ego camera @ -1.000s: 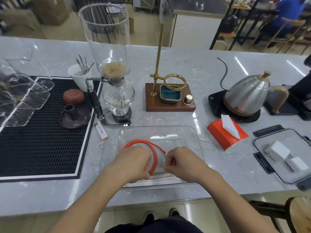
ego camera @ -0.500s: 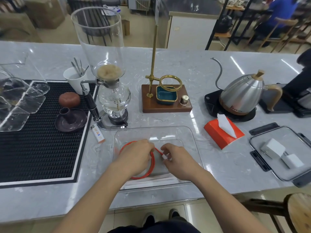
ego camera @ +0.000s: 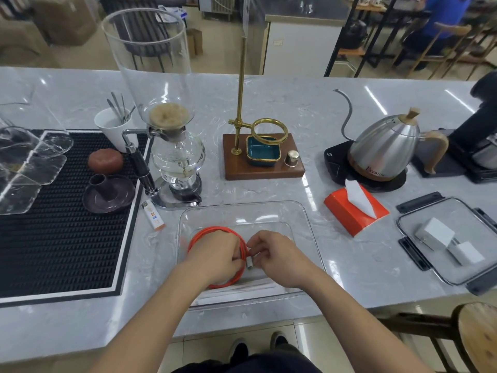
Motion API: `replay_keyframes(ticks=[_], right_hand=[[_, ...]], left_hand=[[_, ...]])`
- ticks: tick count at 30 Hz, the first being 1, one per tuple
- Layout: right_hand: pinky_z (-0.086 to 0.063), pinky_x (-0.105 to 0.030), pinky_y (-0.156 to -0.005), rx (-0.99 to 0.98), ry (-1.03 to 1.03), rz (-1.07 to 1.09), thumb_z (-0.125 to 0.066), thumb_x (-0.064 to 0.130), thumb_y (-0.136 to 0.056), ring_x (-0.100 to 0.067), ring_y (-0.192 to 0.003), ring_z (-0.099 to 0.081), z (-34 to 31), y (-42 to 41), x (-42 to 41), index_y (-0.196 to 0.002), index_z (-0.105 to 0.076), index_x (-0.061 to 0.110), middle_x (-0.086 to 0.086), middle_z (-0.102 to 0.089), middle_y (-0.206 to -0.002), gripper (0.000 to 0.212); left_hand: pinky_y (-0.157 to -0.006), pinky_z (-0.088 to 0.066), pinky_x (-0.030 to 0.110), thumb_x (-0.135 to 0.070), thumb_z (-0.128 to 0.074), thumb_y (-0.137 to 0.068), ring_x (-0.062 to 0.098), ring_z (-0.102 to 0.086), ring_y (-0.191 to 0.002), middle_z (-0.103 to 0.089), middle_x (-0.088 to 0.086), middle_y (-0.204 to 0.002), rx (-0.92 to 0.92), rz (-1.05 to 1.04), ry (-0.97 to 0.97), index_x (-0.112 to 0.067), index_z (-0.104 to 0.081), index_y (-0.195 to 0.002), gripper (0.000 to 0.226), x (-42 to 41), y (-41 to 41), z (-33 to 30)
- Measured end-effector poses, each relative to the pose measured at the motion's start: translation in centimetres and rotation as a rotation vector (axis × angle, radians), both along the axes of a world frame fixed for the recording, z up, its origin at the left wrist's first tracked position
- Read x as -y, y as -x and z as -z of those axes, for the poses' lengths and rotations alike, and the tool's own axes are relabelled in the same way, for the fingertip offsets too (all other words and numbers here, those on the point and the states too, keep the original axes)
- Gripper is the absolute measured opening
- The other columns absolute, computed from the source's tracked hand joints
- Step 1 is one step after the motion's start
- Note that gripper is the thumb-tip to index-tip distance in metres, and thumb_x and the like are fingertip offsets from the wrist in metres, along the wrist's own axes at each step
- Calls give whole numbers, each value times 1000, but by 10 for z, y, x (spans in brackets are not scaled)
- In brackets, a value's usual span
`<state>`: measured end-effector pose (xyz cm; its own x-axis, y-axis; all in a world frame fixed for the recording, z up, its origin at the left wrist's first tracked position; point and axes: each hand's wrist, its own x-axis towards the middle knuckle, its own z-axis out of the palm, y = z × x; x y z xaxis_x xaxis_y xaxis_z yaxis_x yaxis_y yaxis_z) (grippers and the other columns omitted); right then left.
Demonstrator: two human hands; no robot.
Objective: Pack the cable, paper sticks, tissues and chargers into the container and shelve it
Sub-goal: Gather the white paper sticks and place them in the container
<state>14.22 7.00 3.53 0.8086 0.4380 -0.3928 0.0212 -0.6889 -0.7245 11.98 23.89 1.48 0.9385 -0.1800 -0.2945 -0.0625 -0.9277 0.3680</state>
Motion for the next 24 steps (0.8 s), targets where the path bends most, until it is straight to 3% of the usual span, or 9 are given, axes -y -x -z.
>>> replay_keyframes(ticks=[6,9,13,17,20,24], right_hand=[[-54,-46,-90,-105,-72,85,-48,-10,-82,-33,-96,-68,-2,-1,0,-100,-57,14,-15,-68,-107,32],[-54,-49,-92,-205,-134,158,-45,-13,-82,-32,-87,-68,-1,-3,0,-101,-54,10,-22,-68,-109,32],[-57,-43,-90,-285,-259,223,-34,-16,-85,-29,-82,-66,-4,-4,-1,-107,-51,3,-31,-66,-109,34],[-58,-39,-88,-318,-312,208,-32,-18,-85,-29,-83,-66,-4,-3,-5,-100,-52,6,-22,-67,-96,35],[-57,-36,-86,-327,-305,179,-33,-19,-85,-26,-83,-66,-3,-2,-7,-96,-52,9,-24,-68,-98,36],[-54,-33,-86,-317,-266,143,-34,-18,-85,-24,-84,-62,-2,0,-7,-96,-53,9,-29,-67,-110,36]], left_hand=[[-60,-52,41,-30,-60,-81,25,-61,-64,-66,10,-67,3,24,40,-9,-61,-65,27,0,1,3],[-60,-51,39,-29,-57,-83,24,-60,-63,-61,5,-62,-10,24,49,-14,-57,-60,27,0,1,3],[-64,-48,39,-24,-51,-90,25,-57,-65,-52,0,-59,-37,18,76,-20,-45,-54,36,-3,-1,4],[-61,-43,38,-32,-51,-95,25,-55,-64,-58,6,-62,-41,-26,129,-17,-52,-57,41,-5,0,2],[-65,-49,43,-35,-64,-86,27,-61,-67,-67,14,-69,-48,-61,157,-7,-64,-66,34,-6,0,0],[-63,-46,32,-29,-73,-76,16,-58,-65,-63,-1,-63,-8,-91,126,-13,-66,-64,22,-7,1,-2]])
